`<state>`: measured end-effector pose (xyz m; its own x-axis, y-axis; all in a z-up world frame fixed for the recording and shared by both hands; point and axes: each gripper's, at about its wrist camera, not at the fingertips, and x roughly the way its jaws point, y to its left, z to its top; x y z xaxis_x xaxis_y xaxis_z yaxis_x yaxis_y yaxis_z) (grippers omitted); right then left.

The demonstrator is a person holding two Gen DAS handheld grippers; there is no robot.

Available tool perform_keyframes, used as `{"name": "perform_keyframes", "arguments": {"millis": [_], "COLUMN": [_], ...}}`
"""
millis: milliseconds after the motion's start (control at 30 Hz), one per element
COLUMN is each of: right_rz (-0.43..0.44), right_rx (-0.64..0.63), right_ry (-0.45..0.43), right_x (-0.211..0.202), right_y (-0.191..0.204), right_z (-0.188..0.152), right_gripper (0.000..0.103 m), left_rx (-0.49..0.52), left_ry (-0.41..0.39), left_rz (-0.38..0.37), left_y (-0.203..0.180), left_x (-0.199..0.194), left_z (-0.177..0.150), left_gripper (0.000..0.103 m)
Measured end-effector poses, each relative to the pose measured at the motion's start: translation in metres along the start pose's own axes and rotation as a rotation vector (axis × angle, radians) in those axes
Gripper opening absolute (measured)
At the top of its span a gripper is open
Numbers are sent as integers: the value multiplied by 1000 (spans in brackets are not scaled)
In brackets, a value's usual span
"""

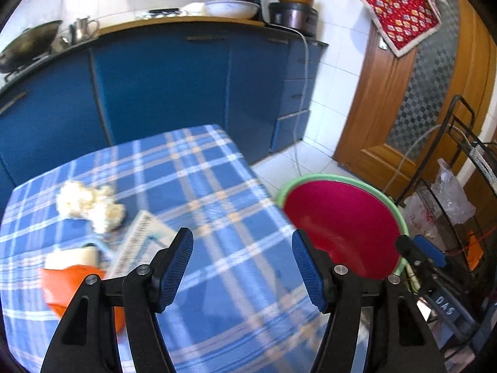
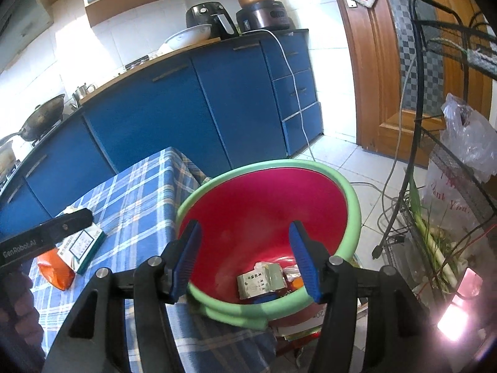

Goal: Collect trash
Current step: 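Move both tools back to the table and grasp crumpled white paper with the left tool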

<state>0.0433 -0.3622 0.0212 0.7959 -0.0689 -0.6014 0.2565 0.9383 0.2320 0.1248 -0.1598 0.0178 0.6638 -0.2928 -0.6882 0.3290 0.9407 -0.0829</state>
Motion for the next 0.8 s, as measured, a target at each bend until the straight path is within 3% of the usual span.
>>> {"name": "perform_keyframes", "arguments": {"millis": [467,800], "right_rz": [38,96], "right_rx": [-55,-124], "right_ry": [58,127], "right_x": [1,23], "right_y": [60,115], "right_z": [8,15], "right_gripper": [66,67], "left_rx": [-50,-230], "left_ry": [-40,25], "left_rz": [196,207], "left_y": [114,192], "left_x": [-28,-4], "left_z": [17,22], "left_gripper": [68,68]}}
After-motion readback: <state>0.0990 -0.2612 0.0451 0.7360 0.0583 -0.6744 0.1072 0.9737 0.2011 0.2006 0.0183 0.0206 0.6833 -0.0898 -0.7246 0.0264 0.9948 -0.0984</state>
